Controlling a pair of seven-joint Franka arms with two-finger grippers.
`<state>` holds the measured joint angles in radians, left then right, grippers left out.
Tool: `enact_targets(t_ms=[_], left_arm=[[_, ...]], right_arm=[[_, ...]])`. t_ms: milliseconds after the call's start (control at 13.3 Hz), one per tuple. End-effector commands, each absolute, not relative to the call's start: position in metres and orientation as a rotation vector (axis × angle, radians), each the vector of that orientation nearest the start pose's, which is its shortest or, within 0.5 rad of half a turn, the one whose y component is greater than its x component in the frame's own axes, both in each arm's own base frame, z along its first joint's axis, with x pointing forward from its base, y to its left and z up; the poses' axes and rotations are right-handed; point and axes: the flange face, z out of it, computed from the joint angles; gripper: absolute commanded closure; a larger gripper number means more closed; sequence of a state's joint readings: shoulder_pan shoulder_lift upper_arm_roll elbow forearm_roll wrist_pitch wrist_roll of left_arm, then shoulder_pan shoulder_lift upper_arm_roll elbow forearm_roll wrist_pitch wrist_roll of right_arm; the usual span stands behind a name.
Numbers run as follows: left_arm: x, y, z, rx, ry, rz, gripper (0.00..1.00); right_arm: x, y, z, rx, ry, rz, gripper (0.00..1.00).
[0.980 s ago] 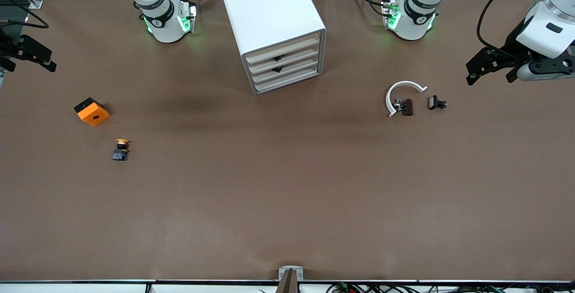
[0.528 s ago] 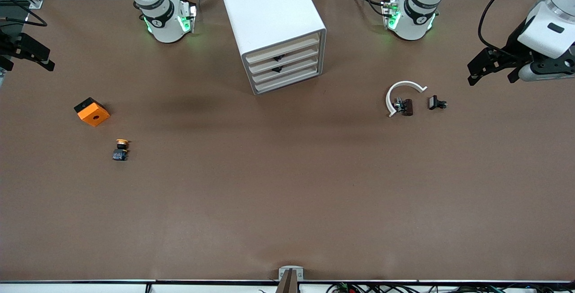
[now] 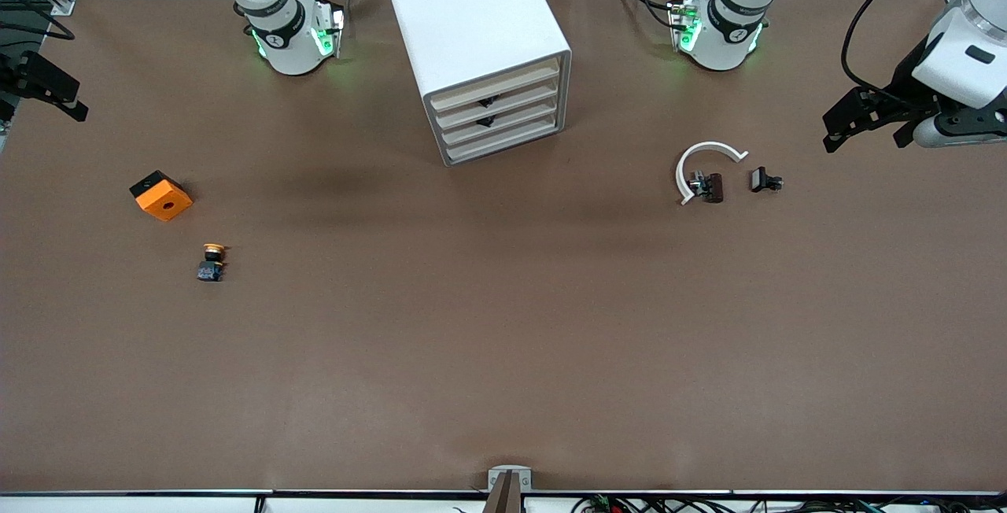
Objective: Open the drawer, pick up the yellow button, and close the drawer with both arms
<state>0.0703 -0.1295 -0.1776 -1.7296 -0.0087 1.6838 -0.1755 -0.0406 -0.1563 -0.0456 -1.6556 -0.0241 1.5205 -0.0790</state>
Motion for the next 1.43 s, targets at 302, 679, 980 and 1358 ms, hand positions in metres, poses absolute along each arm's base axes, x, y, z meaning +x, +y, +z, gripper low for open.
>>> enact_targets(t_ms=[302, 679, 980, 1358], left_arm=[[0.5214, -0.0607, 0.6343, -3.118, -0.108, -0.127, 0.0], [0.5179, -0.0614, 0.6323, -3.126, -0.109, -0.082, 0.0], [0.518, -0.0613, 0.6331, -3.125, -0.097, -0.084, 0.0], [0.5135, -0.0644, 0.6352, -3.121, -0.086, -0.068, 0.0]], right_arm=[[0.4946, -0.0465, 0.6723, -3.164, 0.017, -0.043, 0.0], [0.4939, -0.0464, 0.6743, -3.164, 0.017, -0.048, 0.0], [0.4942, -0.0465, 0.676, -3.164, 0.015, -0.058, 0.0], [0.4942, -0.0449, 0.6782, -3.165, 0.013, -0.065, 0.0]])
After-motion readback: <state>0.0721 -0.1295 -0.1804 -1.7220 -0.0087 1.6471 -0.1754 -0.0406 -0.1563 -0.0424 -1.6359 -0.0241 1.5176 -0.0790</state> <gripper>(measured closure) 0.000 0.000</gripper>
